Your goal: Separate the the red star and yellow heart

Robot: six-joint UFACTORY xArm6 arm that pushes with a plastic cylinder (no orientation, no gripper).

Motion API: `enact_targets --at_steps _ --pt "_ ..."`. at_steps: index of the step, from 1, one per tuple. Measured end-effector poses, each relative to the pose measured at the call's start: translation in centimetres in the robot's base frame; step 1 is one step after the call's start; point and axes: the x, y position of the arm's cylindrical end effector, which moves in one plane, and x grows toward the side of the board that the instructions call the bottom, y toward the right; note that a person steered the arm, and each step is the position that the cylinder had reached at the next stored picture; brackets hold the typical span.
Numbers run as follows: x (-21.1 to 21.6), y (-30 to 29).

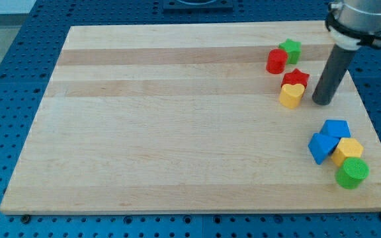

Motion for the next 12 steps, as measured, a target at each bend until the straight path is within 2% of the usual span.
enact_targets --at_steps 2,4,5,7,9,12 --pt "-4.9 -0.5" --pt "-4.9 -6.9" --pt "-4.9 -7.8" --pt "-2.6 -7.8" --pt "1.7 -7.8" --pt "4.2 -7.8"
